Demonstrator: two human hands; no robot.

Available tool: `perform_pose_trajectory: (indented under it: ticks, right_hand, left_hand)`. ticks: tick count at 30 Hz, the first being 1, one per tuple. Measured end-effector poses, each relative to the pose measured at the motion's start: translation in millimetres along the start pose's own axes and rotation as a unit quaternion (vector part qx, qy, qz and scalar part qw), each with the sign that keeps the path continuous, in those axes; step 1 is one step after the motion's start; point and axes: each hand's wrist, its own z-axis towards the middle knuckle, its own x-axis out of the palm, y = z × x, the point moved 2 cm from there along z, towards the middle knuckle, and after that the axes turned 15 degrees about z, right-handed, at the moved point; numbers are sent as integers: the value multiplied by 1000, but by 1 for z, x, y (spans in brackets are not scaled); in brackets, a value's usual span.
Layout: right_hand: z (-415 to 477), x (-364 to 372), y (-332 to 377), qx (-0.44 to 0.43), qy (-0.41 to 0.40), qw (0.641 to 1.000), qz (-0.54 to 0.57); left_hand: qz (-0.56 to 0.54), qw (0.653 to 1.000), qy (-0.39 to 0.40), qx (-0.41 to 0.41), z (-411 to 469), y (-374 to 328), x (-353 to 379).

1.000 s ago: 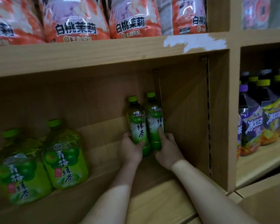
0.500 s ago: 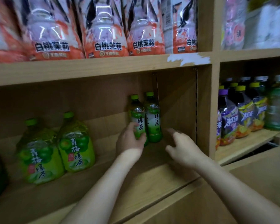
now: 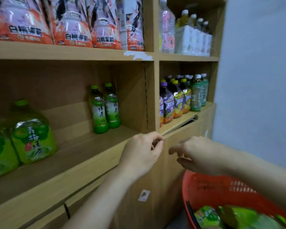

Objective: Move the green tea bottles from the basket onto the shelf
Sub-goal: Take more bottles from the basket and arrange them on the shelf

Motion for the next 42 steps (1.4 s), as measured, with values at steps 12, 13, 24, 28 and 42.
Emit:
perform_pose_trajectory:
  ticks: [12, 13, 24, 28, 42]
  right_hand:
    - [-164, 4, -100, 312, -92, 929, 176]
    - [-175, 14, -105, 323, -104, 920, 197]
    - [-271, 129, -228, 483, -3, 837, 257]
    - [-285, 150, -263, 539, -19, 783, 310]
    - [-288, 208, -298, 648, -68, 600, 464]
  left_hand:
    - [-119, 982, 133, 56, -32, -95, 124]
    - [-127, 981, 135, 51, -38, -104, 134]
    - [-81, 922, 378, 26, -52, -205, 289]
    - [21, 862, 503, 49, -67, -234, 379]
    - [-204, 670, 675, -232, -79, -243, 455]
